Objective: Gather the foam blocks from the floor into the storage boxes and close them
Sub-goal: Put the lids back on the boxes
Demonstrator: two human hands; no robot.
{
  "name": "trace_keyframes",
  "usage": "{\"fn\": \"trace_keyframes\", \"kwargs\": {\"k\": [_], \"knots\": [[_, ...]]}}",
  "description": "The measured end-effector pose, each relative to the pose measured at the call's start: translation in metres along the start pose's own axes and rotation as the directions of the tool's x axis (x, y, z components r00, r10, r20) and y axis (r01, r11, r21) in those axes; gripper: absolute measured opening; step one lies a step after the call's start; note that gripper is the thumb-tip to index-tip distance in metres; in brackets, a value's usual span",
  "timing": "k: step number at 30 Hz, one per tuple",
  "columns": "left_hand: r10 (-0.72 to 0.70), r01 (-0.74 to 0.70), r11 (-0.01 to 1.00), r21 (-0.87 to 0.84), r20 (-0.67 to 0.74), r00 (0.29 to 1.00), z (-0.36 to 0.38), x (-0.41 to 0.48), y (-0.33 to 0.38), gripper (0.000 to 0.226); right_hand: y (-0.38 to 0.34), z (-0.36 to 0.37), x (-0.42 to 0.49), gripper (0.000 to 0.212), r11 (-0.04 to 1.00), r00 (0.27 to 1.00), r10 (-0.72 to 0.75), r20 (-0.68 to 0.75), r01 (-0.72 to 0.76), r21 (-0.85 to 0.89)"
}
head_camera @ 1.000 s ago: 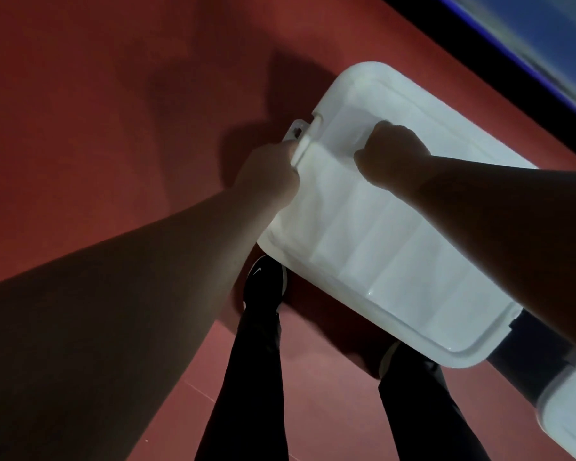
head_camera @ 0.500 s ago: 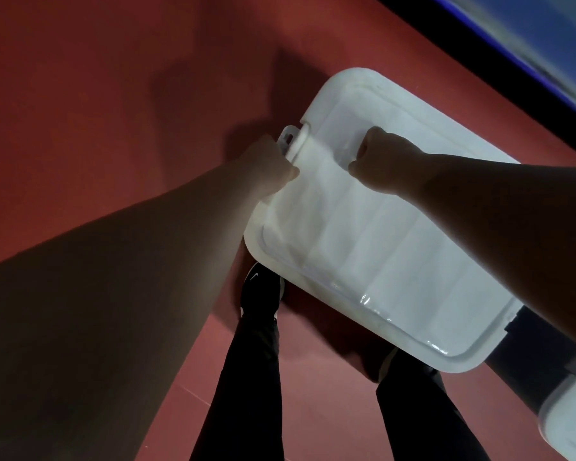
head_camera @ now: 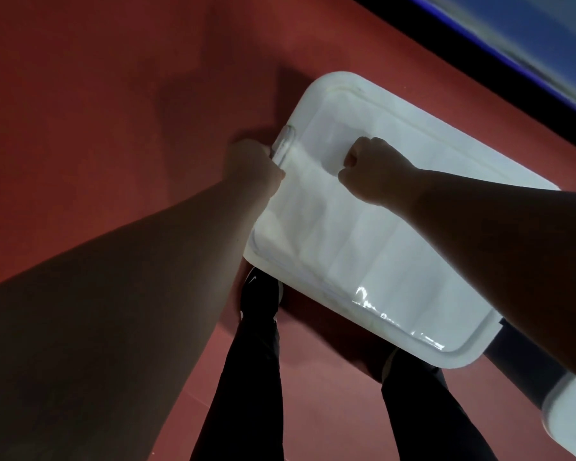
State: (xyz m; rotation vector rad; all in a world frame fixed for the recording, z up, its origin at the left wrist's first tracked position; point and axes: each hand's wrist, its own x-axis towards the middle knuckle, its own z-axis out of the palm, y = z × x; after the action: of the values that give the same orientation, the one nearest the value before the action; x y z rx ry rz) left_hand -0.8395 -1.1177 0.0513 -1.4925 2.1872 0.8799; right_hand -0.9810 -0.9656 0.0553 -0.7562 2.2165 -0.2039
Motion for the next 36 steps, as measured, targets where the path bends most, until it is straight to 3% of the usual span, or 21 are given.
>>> {"fn": "trace_keyframes", "kwargs": {"k": [4, 8, 10, 12, 15, 19, 21, 23, 26, 28, 31, 33, 36], "knots": [[-0.023, 0.031, 0.994, 0.108, -0.074, 0.997, 0.012, -0.002, 0.003, 0.033, 0.02, -0.003, -0.023, 0.029, 0.998, 0.997, 0.002, -0.08, 0.004, 0.07], [-0.003, 0.007, 0.968, 0.249, -0.015, 1.0, 0.012, -0.018, 0.024, 0.033, 0.068, -0.009, -0.052, 0.031, 0.981, 0.975, 0.126, -0.184, -0.095, 0.169], [0.087, -0.06, 0.942, 0.329, -0.068, 0.994, 0.019, -0.032, 0.039, 0.043, 0.097, -0.013, -0.069, 0.033, 0.965, 0.954, 0.212, -0.21, -0.171, 0.201], [0.271, -0.214, 0.904, 0.371, -0.107, 0.957, 0.032, -0.05, 0.056, 0.055, 0.126, -0.017, -0.085, 0.032, 0.944, 0.928, 0.294, -0.227, -0.245, 0.222], [0.483, -0.457, 0.817, 0.351, 0.014, 0.875, 0.057, -0.084, 0.085, 0.053, 0.166, -0.022, -0.105, 0.031, 0.887, 0.862, 0.432, -0.263, -0.354, 0.298], [0.627, -0.673, 0.695, 0.254, 0.246, 0.739, 0.098, -0.116, 0.127, 0.059, 0.209, -0.02, -0.129, 0.045, 0.787, 0.746, 0.599, -0.29, -0.481, 0.386], [0.649, -0.723, 0.647, 0.241, 0.324, 0.689, 0.118, -0.126, 0.145, 0.063, 0.225, -0.015, -0.14, 0.054, 0.766, 0.72, 0.625, -0.303, -0.489, 0.417], [0.66, -0.754, 0.609, 0.245, 0.371, 0.654, 0.135, -0.134, 0.16, 0.069, 0.235, -0.008, -0.147, 0.061, 0.804, 0.742, 0.58, -0.336, -0.457, 0.38], [0.62, -0.756, 0.589, 0.286, 0.44, 0.65, 0.157, -0.141, 0.171, 0.075, 0.243, -0.003, -0.149, 0.079, 0.797, 0.714, 0.599, -0.362, -0.49, 0.353], [0.577, -0.739, 0.589, 0.328, 0.47, 0.668, 0.164, -0.144, 0.173, 0.077, 0.25, -0.001, -0.149, 0.1, 0.678, 0.625, 0.728, -0.281, -0.596, 0.43], [0.547, -0.731, 0.574, 0.369, 0.491, 0.678, 0.166, -0.149, 0.172, 0.085, 0.26, 0.003, -0.157, 0.116, 0.417, 0.517, 0.856, 0.011, -0.703, 0.577], [0.542, -0.738, 0.549, 0.392, 0.505, 0.672, 0.163, -0.148, 0.17, 0.088, 0.268, 0.009, -0.17, 0.098, 0.293, 0.552, 0.807, 0.208, -0.681, 0.671], [0.552, -0.749, 0.526, 0.403, 0.508, 0.661, 0.16, -0.148, 0.17, 0.086, 0.283, 0.023, -0.185, 0.07, 0.263, 0.629, 0.714, 0.306, -0.647, 0.715]]}}
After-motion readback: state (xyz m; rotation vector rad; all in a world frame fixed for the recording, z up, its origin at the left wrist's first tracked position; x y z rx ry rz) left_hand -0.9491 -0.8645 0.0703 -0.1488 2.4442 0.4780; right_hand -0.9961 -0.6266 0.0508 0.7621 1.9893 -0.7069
